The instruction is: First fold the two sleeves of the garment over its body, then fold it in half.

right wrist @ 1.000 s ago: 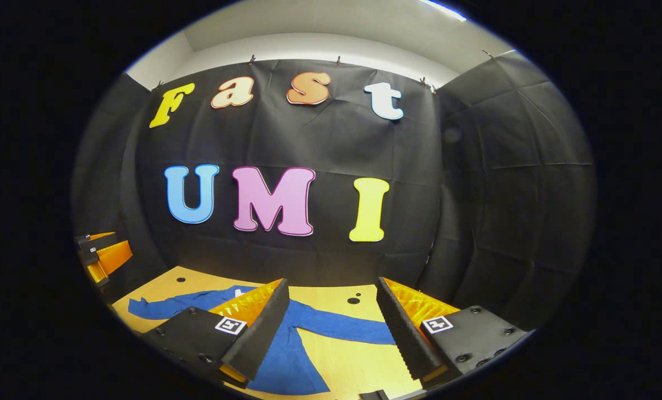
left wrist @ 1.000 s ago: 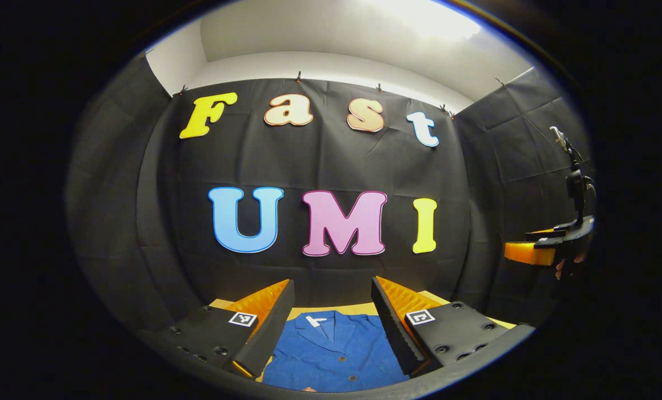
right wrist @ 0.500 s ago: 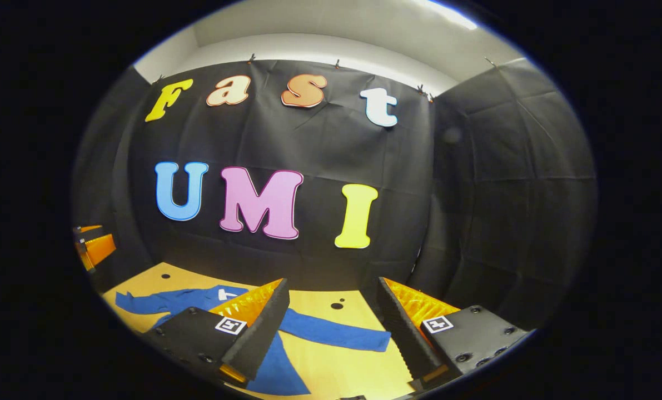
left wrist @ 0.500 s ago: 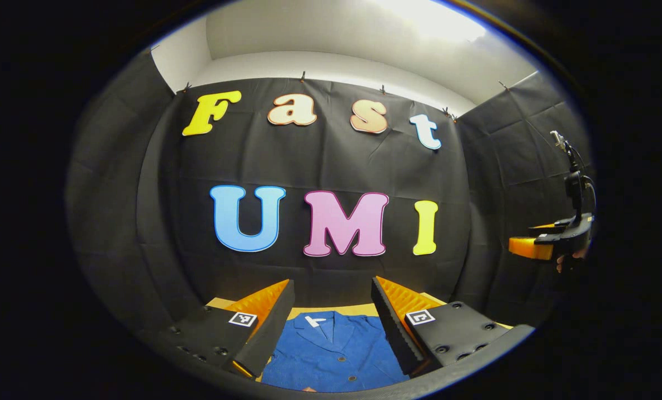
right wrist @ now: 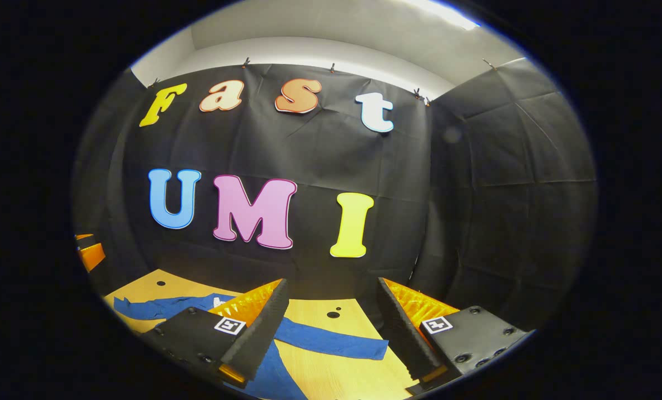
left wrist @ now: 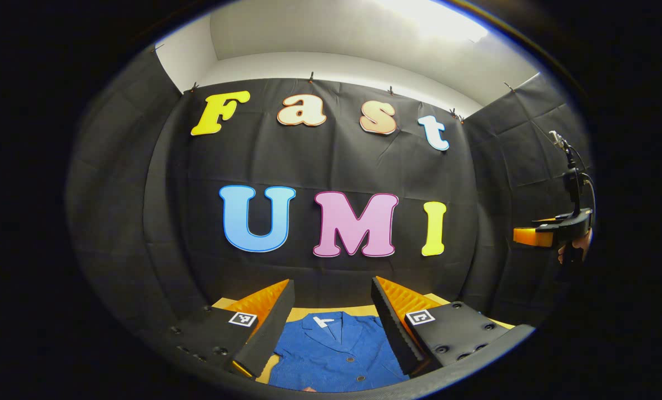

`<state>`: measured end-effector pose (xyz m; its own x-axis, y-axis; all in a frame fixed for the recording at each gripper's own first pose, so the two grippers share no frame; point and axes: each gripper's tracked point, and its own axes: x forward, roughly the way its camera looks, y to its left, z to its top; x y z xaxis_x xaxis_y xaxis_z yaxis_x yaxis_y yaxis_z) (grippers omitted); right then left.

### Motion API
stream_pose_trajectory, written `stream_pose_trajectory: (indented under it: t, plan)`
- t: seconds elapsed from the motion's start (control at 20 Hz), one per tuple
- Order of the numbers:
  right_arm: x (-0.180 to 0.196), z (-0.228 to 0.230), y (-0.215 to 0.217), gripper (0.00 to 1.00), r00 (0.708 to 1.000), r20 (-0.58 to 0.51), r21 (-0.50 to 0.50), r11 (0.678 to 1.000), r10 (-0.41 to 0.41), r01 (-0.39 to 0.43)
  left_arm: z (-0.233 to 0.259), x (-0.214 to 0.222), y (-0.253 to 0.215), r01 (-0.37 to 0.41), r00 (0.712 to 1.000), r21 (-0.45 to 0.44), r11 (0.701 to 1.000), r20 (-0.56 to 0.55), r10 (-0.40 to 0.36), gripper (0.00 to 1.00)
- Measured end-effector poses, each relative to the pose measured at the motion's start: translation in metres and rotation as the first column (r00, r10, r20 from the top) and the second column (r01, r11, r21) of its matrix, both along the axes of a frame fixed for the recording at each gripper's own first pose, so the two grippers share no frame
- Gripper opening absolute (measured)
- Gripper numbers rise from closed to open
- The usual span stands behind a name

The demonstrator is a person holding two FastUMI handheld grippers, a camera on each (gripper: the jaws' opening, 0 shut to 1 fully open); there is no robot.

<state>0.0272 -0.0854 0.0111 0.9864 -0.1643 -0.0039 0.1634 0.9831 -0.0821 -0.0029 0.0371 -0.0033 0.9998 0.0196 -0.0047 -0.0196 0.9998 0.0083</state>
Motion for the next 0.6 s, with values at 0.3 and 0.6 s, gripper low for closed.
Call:
stream_pose_trajectory:
  t: [0.3,0.6]
  plan:
    - [0.031,-0.011,-0.04,0.99,0.999,-0.028,-0.006,0.999,-0.037,0.037,-0.006,0.002,-0.003,-0.026,0.999,-0.001,1.0,-0.023,0.026,0.8]
    - [0.104,-0.054,-0.075,0.99,0.997,-0.071,0.044,0.999,0.014,-0.011,-0.007,0.024,-0.015,-0.078,0.996,0.022,0.997,-0.048,0.079,0.8]
